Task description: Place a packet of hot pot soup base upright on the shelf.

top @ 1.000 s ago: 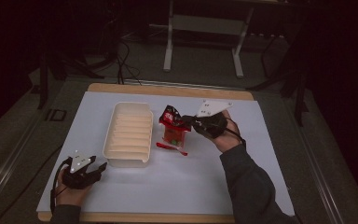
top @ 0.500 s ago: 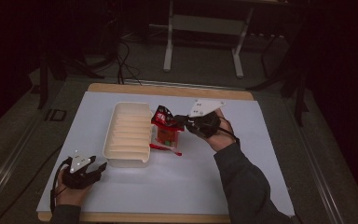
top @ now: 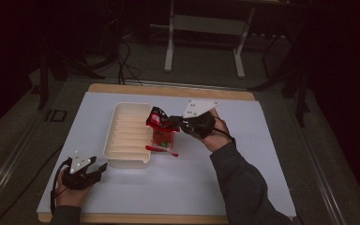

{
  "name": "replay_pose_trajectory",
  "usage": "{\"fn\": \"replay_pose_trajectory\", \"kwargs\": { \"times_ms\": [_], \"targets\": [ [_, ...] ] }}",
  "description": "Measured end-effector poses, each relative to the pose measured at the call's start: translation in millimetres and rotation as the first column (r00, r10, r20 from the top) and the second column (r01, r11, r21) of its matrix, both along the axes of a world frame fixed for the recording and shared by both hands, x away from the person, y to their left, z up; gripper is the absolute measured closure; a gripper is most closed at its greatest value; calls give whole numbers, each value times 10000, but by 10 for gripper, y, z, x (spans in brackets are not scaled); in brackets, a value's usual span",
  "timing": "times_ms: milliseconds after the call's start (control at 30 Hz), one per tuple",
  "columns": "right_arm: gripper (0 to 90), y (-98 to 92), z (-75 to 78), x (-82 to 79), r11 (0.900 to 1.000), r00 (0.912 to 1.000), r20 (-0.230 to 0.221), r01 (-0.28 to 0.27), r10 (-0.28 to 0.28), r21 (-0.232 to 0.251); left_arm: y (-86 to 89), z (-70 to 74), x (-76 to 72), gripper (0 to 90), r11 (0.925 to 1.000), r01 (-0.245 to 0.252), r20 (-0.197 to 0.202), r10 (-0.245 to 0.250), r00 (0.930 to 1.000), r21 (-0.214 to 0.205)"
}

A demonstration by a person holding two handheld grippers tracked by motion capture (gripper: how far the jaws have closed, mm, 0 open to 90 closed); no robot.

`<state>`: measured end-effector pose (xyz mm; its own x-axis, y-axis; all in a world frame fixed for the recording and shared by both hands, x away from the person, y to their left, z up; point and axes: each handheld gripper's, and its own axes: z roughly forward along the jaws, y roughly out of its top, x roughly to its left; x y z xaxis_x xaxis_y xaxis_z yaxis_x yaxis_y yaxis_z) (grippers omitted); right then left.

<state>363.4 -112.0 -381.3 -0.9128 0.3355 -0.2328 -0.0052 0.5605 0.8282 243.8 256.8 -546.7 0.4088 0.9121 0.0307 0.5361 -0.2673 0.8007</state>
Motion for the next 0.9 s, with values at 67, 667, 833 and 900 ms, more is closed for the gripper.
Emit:
{"fn": "replay_pose_trajectory", "kwargs": {
  "times_ms": [67,667,833,900],
  "targets": [
    [897,26,1,-2,10000,10000,3,-29,29,-22,0,0,0,476,10000,0,1,0,10000,-2],
    [897,233,-45,19,9993,9996,100,-268,270,-247,8,3,-3,476,10000,12,22,-12,10000,8],
    [896,296,-41,20,9992,9994,85,-328,331,-248,8,3,-5,476,10000,35,41,-35,10000,-23],
    [897,317,-37,30,9992,9994,91,-337,339,-223,7,3,-6,476,10000,27,49,-26,10000,-26]
  ]
}}
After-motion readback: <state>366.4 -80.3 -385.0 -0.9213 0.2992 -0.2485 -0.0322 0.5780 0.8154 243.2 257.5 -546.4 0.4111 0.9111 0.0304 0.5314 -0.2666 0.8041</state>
